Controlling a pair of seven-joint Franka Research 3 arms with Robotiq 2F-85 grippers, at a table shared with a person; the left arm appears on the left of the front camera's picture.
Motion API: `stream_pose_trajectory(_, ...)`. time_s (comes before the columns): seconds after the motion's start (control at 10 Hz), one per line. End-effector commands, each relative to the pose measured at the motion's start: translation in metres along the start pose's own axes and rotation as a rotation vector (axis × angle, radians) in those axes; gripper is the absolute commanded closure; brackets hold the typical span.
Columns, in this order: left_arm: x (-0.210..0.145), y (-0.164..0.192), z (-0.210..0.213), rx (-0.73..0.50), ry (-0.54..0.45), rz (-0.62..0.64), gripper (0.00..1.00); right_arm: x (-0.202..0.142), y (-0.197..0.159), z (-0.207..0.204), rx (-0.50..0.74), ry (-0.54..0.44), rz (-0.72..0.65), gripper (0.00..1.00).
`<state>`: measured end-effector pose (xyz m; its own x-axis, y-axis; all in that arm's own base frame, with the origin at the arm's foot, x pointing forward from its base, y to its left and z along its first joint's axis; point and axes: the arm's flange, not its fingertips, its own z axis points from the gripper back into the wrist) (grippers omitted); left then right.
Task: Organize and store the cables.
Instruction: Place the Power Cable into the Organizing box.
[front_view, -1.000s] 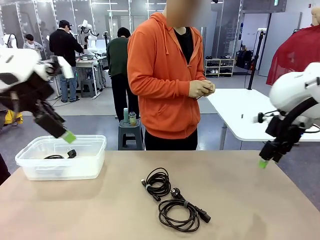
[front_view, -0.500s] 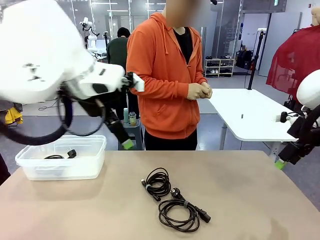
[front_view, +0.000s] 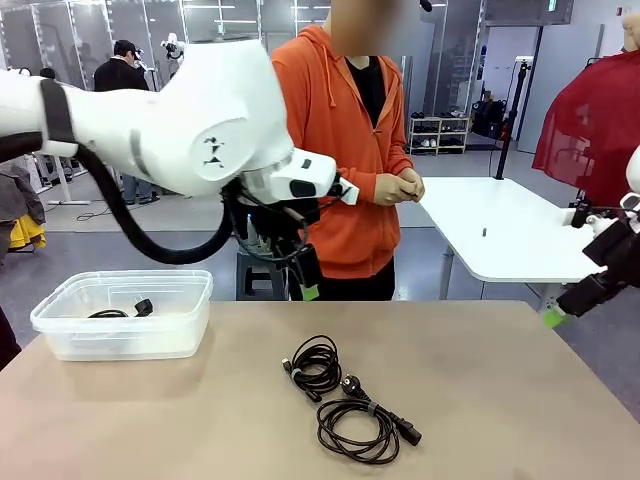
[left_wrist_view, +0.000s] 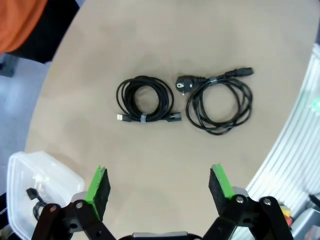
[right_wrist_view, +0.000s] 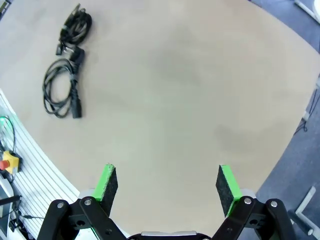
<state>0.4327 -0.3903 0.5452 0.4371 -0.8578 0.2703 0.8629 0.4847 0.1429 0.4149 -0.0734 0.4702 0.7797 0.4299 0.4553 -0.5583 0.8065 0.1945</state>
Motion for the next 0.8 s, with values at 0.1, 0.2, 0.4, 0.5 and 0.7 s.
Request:
stream_pose_trajectory(0.1,0.019,-0.007,-0.02,0.045,0.047,0.017,0.0,0.006,0.024,0.015,-0.013,-0.07,-0.002,0.0)
stream_pose_trajectory(0.2,0.018,-0.014,-0.032,0.048,0.062,-0.006,0.0,0.009,0.036,0.029,-0.02,-0.06,0.012,0.0)
stream_pose_trajectory(0.4,0.02,-0.021,-0.046,0.083,0.003,-0.027,0.0,0.015,0.055,0.055,-0.025,0.022,0.046,0.0)
stream_pose_trajectory(0.5,0.018,-0.024,-0.051,0.101,-0.01,-0.026,0.0,0.017,0.064,0.064,0.021,0.072,0.097,0.0)
stream_pose_trajectory(0.7,0.014,-0.036,-0.068,0.07,0.023,-0.059,0.0,0.016,0.084,0.072,-0.044,0.08,0.141,0.0)
